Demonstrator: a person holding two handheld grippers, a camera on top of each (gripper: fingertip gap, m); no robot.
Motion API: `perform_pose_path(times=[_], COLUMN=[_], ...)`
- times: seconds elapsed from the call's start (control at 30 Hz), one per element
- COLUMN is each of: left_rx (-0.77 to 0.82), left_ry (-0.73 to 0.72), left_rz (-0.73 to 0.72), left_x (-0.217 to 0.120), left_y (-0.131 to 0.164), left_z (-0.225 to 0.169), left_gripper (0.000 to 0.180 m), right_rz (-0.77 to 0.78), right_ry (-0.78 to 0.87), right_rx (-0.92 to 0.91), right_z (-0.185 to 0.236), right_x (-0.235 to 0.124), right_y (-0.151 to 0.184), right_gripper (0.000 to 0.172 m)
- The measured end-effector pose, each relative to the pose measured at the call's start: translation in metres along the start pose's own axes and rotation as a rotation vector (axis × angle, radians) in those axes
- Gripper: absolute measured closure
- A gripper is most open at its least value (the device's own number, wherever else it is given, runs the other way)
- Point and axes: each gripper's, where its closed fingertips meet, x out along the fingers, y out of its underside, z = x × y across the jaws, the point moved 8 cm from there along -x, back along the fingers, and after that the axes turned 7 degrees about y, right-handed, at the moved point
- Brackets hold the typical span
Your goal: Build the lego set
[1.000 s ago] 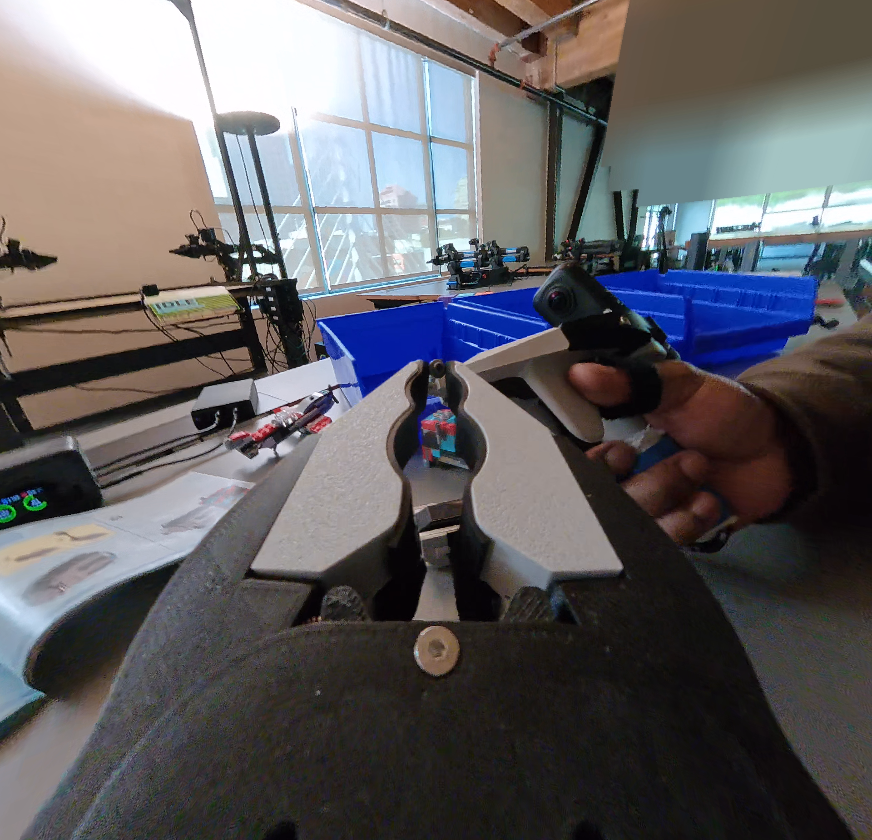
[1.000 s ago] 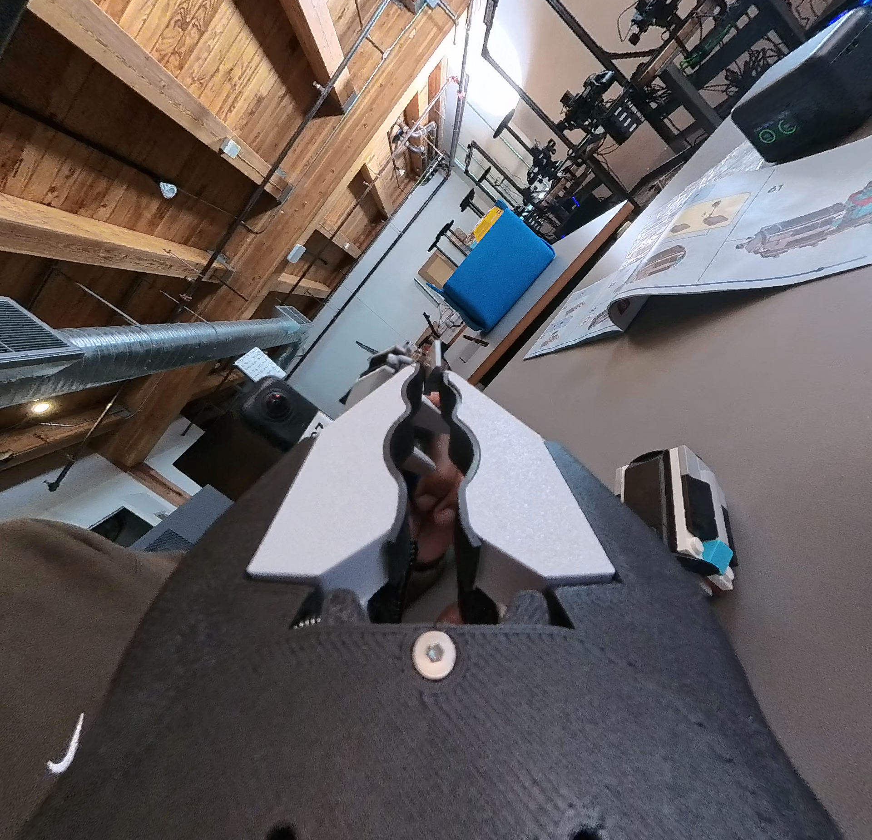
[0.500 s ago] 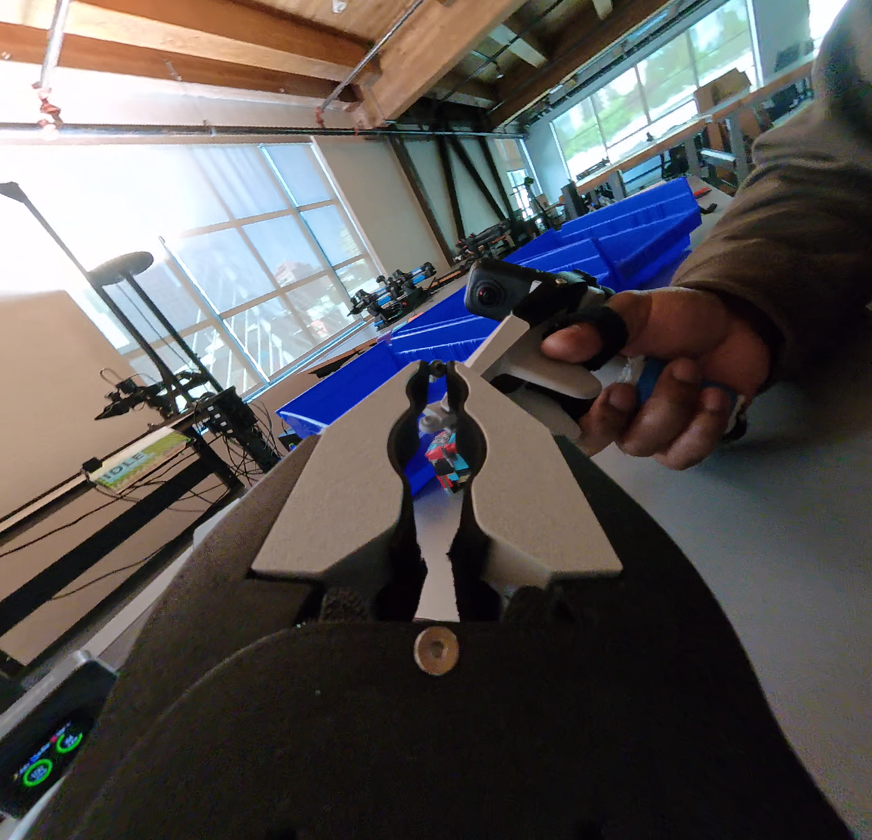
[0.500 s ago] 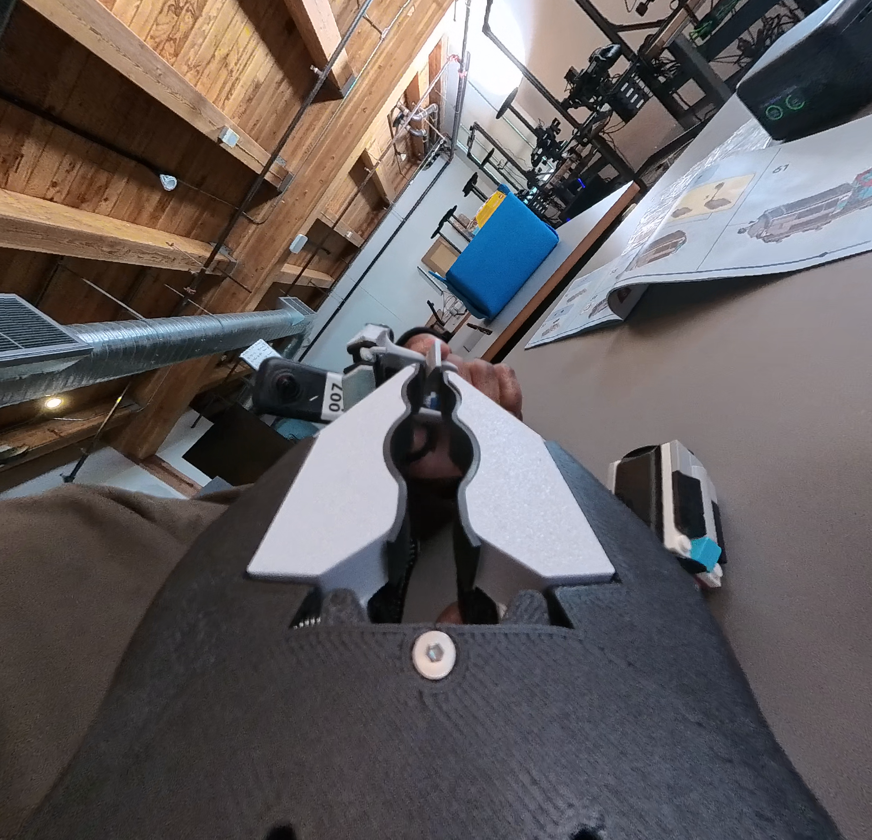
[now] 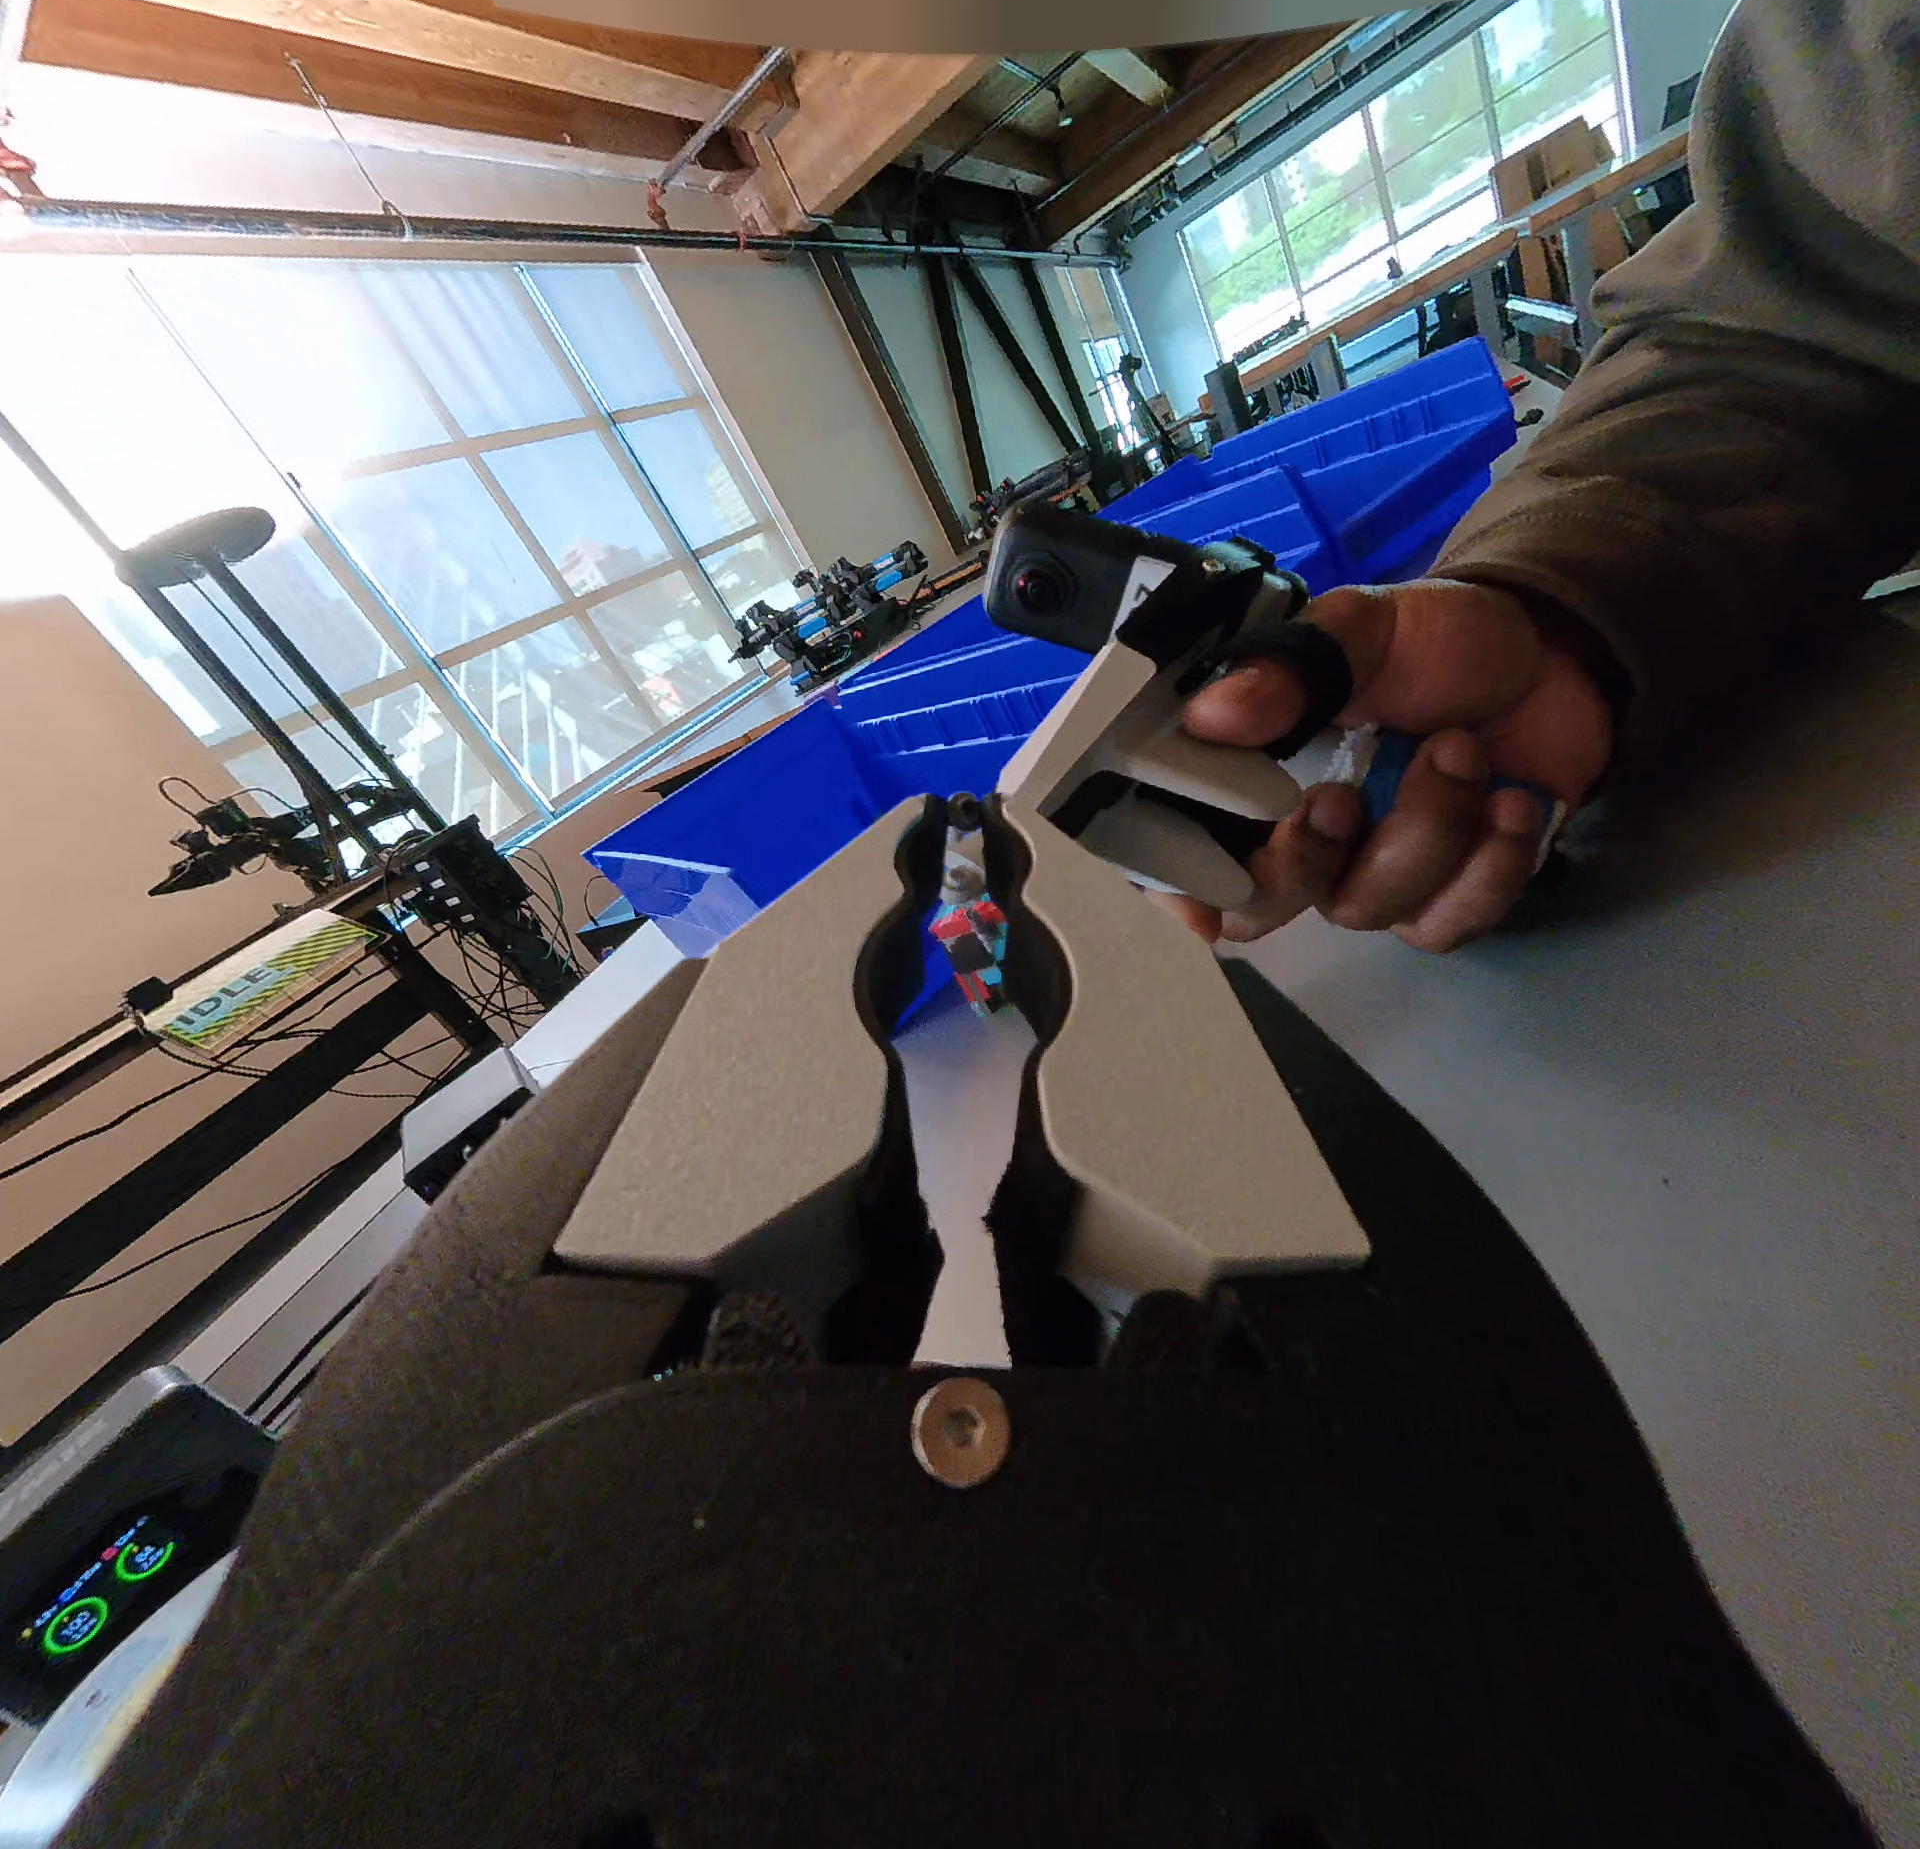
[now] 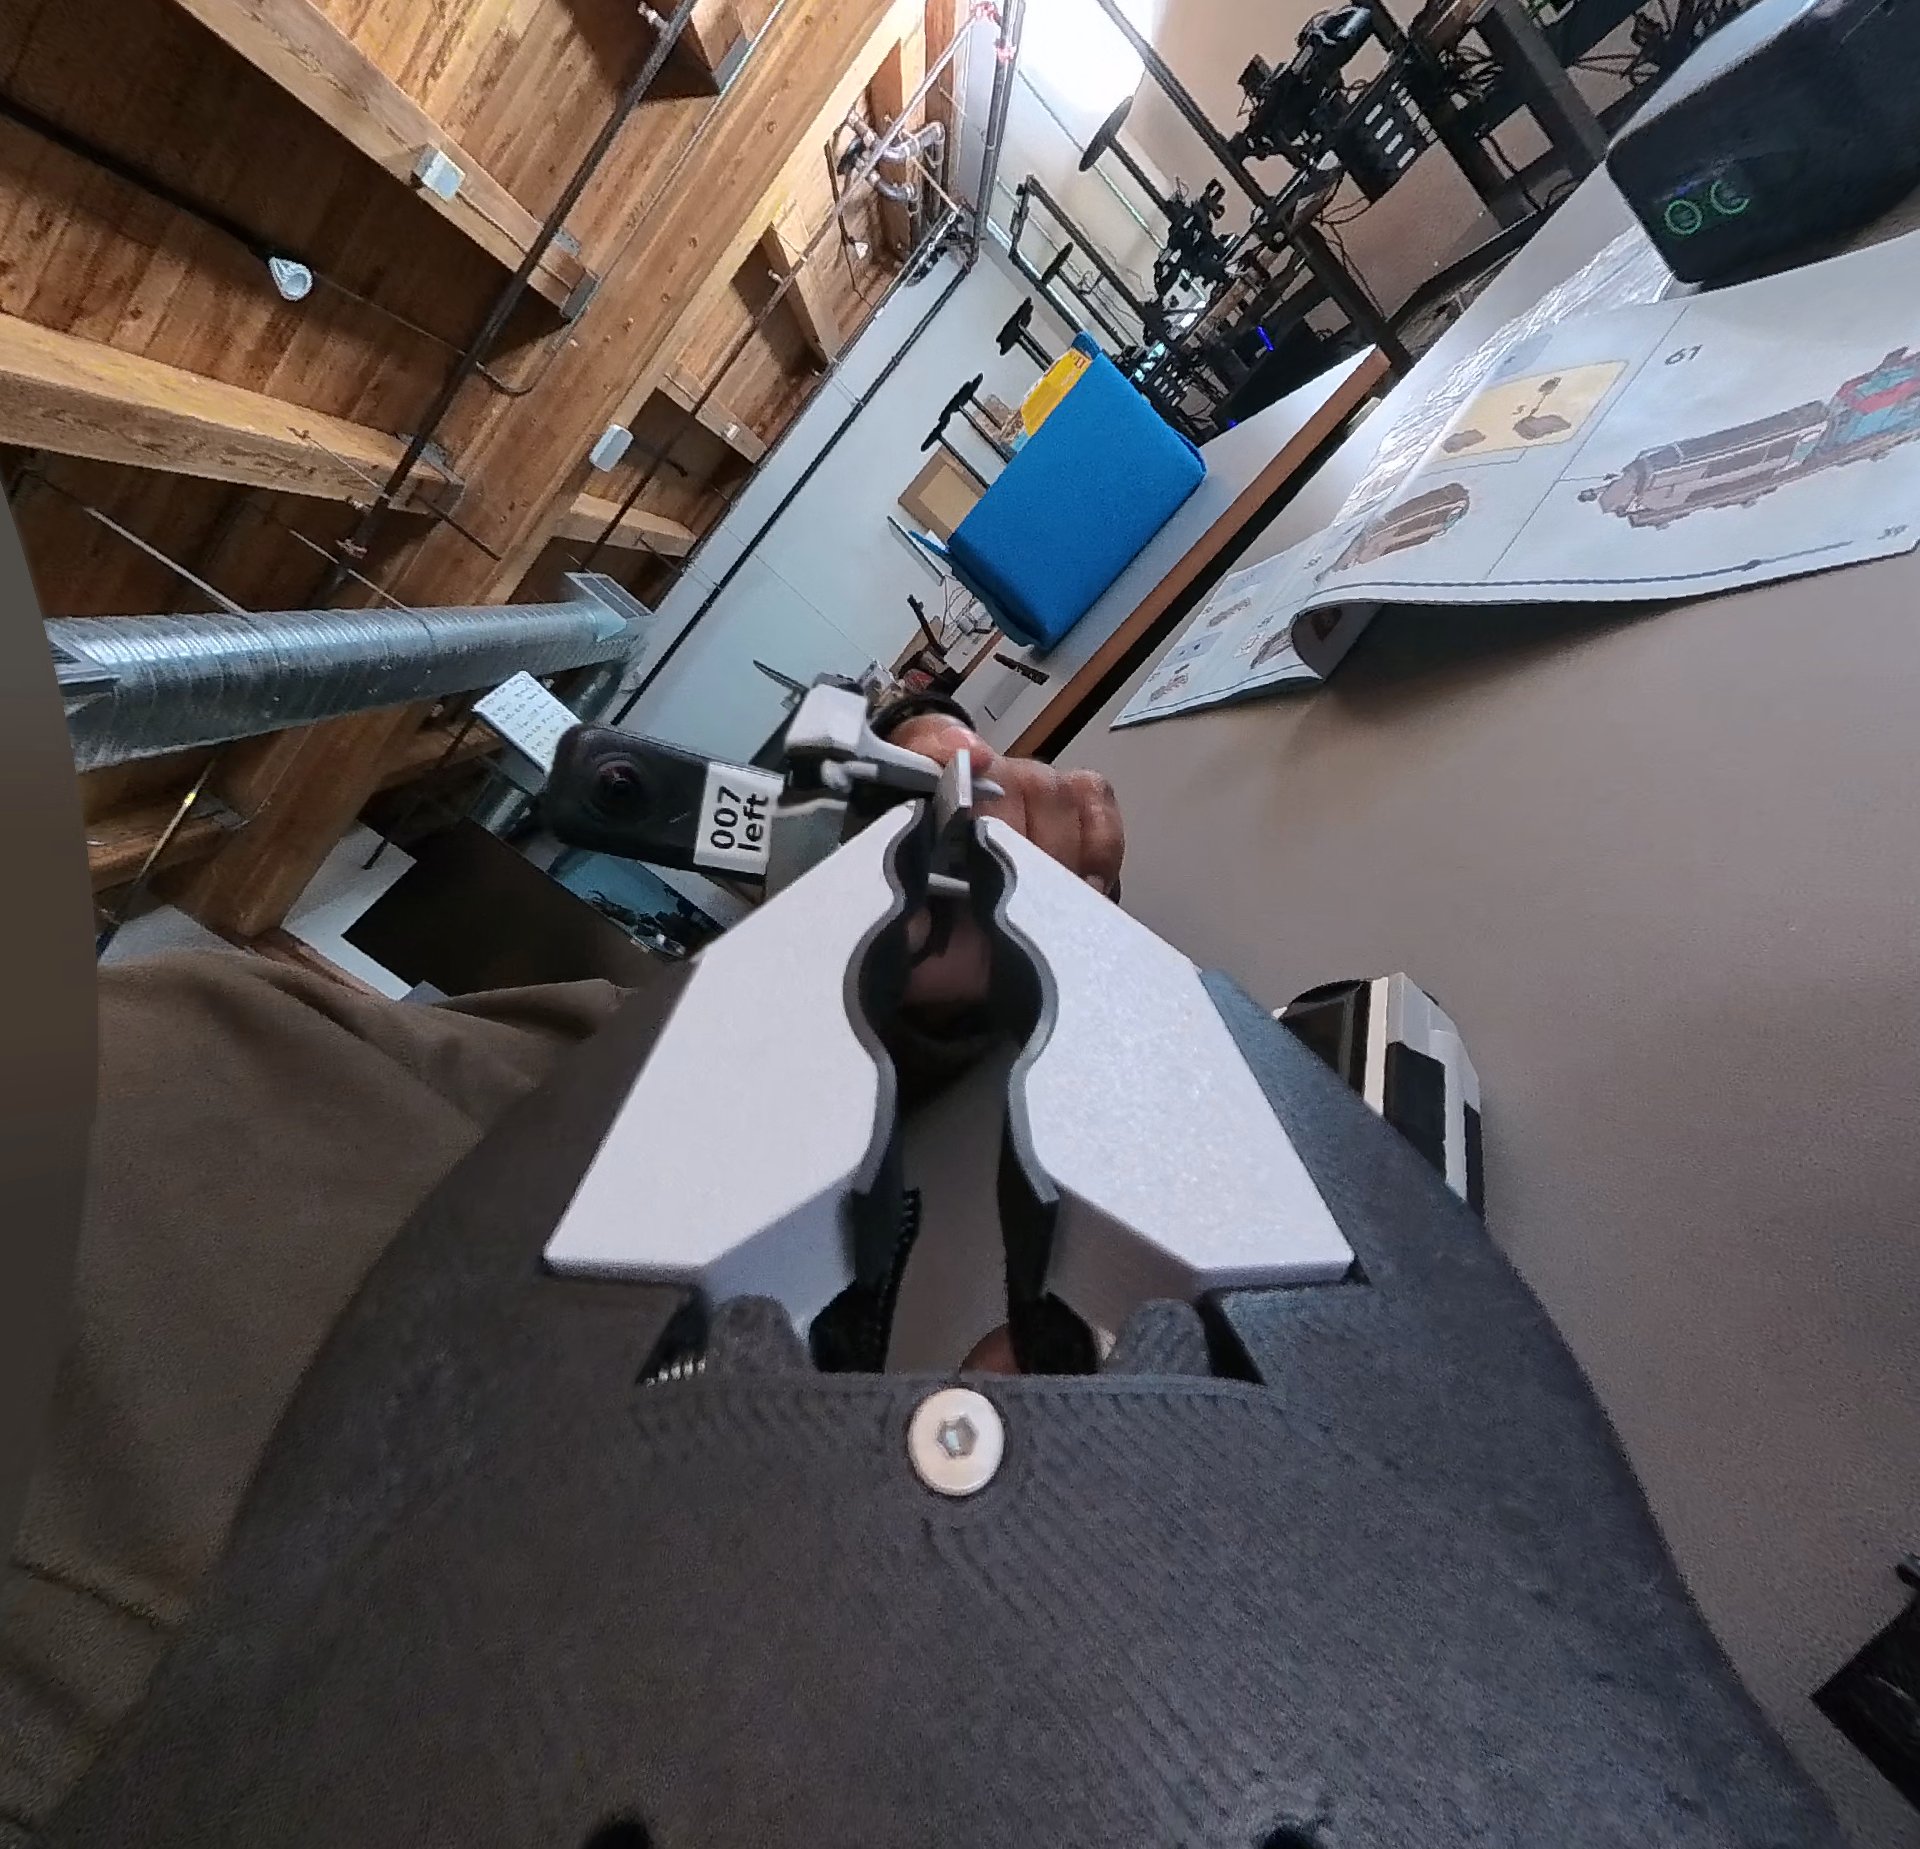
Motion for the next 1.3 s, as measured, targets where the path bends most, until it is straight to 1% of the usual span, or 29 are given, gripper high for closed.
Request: perform_pose_path(times=[0.13, 0.3, 0.6, 0.97, 1.3], left_rx=[0.007, 0.003, 0.012, 0.065, 0.149], left_ry=[0.012, 0.018, 0.024, 0.007, -0.014], left_rz=[0.014, 0.027, 0.046, 0.088, 0.125], left_x=[0.0017, 0.0023, 0.0041, 0.0048, 0.0055], left_y=[0.0017, 0.0035, 0.0057, 0.0061, 0.0053], left_z=[-0.0021, -0.0027, -0.0037, -0.0051, -0.0072], left_gripper=[0.173, 0.173, 0.173, 0.173, 0.173], right_rz=[0.015, 0.03, 0.034, 0.035, 0.039], right_ry=[-0.007, -0.007, -0.002, 0.019, 0.024], right_rx=[-0.003, -0.049, -0.055, -0.089, -0.111], right_z=[0.0003, 0.0032, 0.0022, 0.0026, 0.0027], right_x=[0.0007, 0.0002, -0.0016, -0.0016, -0.0017], right_y=[0.0007, 0.0018, 0.0012, 0.001, 0.0007], right_gripper=[0.165, 0.166, 0.166, 0.166, 0.166])
